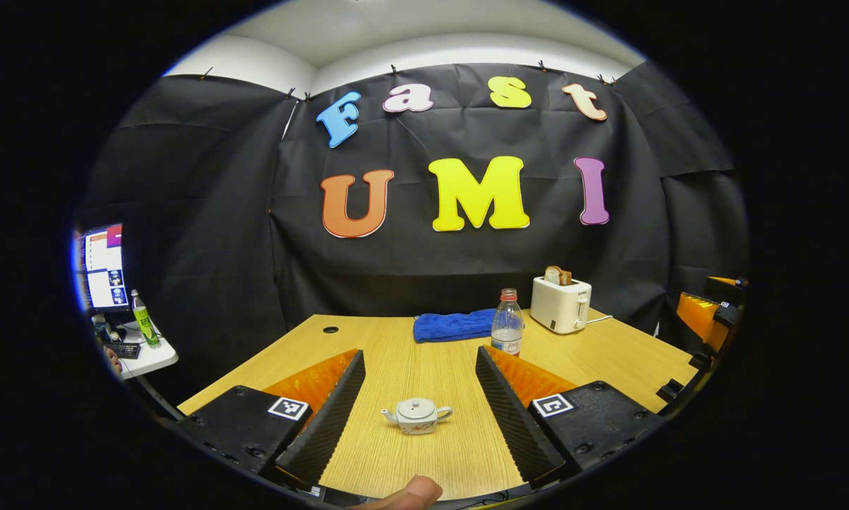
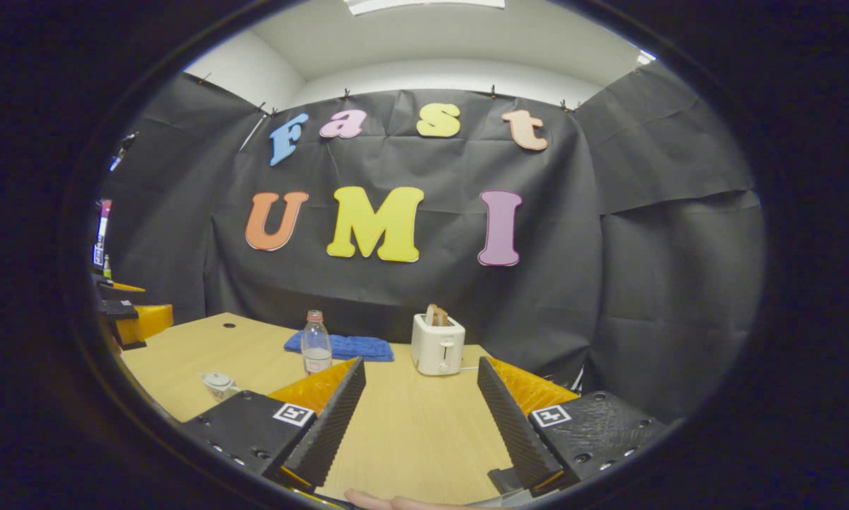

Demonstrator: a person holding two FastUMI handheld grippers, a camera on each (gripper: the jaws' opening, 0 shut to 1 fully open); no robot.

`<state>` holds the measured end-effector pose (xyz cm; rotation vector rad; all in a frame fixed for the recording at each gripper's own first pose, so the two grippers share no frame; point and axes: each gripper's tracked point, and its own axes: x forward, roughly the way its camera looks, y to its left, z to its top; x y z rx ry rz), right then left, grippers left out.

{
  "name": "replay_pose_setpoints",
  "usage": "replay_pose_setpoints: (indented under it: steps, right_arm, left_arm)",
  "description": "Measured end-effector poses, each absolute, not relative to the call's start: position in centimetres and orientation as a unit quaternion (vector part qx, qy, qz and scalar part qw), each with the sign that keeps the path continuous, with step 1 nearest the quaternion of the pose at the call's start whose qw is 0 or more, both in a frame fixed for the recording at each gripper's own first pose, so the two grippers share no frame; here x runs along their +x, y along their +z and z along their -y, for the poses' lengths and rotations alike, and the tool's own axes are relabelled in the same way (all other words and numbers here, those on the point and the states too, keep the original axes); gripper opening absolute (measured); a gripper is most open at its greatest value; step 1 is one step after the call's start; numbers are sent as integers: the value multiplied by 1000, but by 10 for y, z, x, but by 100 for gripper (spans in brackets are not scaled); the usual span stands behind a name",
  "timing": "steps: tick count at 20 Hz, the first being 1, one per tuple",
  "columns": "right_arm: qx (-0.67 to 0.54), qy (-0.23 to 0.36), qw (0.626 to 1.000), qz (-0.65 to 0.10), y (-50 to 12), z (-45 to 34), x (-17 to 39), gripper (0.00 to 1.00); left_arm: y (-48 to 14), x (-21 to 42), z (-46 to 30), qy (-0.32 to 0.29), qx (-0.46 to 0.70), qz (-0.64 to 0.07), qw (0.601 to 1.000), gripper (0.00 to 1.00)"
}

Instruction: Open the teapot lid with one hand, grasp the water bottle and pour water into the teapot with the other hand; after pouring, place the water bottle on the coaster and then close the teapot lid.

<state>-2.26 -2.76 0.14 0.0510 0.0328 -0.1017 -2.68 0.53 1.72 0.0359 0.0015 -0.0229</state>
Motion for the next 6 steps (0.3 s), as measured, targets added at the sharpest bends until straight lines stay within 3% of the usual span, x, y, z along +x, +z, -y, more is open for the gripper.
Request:
replay_pose_setpoints:
  steps: [6]
  right_arm:
    - [19,-51,998,-22,-4,29,-18,95]
  left_arm:
    - [13,-24,7,-8,22,4,1000,99]
